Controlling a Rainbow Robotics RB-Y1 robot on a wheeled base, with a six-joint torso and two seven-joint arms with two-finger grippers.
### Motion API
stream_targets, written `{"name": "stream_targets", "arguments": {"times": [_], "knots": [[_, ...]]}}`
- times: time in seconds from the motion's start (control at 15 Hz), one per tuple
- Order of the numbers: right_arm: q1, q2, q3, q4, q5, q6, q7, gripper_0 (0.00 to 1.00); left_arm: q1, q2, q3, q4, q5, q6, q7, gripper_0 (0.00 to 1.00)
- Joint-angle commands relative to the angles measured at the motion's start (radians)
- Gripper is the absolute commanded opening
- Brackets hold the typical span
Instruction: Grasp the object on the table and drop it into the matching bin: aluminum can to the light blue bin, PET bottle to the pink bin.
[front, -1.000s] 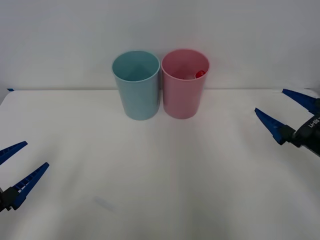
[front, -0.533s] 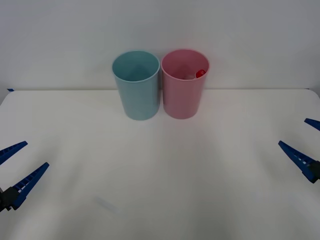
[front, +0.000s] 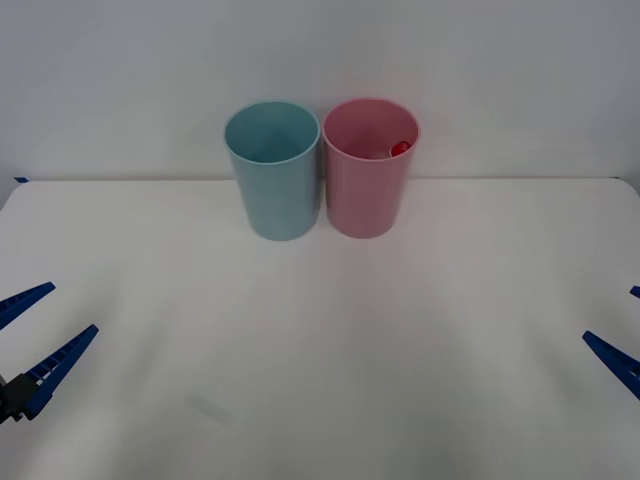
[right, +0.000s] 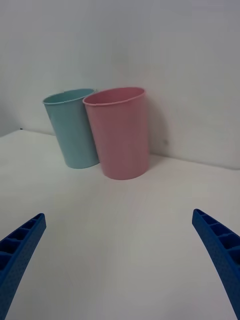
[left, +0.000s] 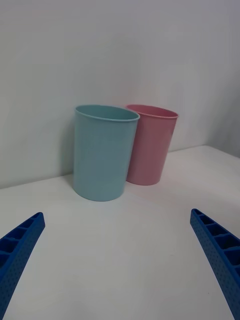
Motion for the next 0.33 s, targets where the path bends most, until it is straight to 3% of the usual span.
{"name": "stream_targets", "arguments": {"times": [0.07,0.33], "knots": [[0.019,-0.001,0.008,0.000,-0.006,-0.009,0.008,1.00,0.000,0.000,0.000,0.000,0.000,0.000,0.000,1.00],[0.020,-0.001,0.011,0.000,-0.006,-0.009,0.008,1.00,0.000,0.000,0.000,0.000,0.000,0.000,0.000,1.00]]}}
